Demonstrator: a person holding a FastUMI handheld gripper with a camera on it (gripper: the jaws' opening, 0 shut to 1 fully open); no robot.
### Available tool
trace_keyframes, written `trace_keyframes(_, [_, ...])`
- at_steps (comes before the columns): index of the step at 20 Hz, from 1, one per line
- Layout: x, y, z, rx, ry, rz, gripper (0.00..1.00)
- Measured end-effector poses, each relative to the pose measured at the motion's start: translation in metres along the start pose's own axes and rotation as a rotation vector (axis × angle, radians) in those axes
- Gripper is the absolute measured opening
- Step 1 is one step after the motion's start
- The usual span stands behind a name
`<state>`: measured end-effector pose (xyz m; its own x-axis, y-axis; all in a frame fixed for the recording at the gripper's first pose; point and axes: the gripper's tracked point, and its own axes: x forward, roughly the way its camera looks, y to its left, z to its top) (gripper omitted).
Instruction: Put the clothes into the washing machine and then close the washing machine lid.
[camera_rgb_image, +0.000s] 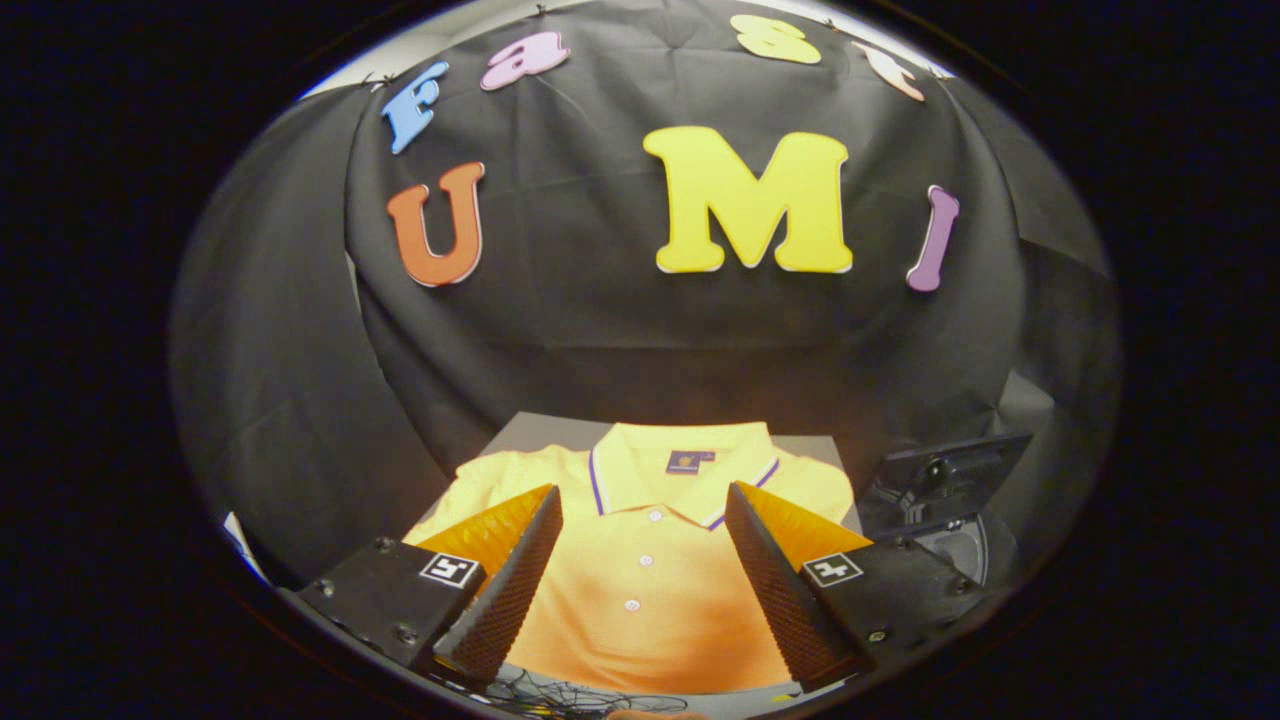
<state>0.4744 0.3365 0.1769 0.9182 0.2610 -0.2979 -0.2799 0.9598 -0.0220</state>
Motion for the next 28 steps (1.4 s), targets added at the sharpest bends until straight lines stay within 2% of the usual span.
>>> trace_keyframes(3, [0.029, -0.001, -0.018, -0.003, 0.059, -0.043, 1.0])
trace_keyframes(7, [0.051, -0.006, -0.053, 0.029, 0.207, -0.082, 1.0])
trace_keyframes(8, [0.055, -0.007, -0.045, 0.015, 0.174, -0.089, 1.0])
trace_keyframes(10, [0.056, -0.007, -0.05, -0.017, 0.204, -0.102, 1.0])
trace_keyframes(14, [0.056, -0.006, -0.05, 0.016, 0.25, -0.091, 1.0])
trace_keyframes(21, [0.056, -0.006, -0.05, -0.054, 0.303, -0.065, 1.0])
trace_keyframes(23, [0.054, -0.007, -0.053, -0.062, 0.307, -0.045, 0.97])
trace_keyframes(24, [0.055, -0.008, -0.053, -0.073, 0.309, -0.032, 0.9])
trace_keyframes(27, [0.054, -0.01, -0.054, -0.118, 0.297, 0.009, 0.8])
trace_keyframes(28, [0.054, -0.01, -0.053, -0.124, 0.276, 0.021, 0.7])
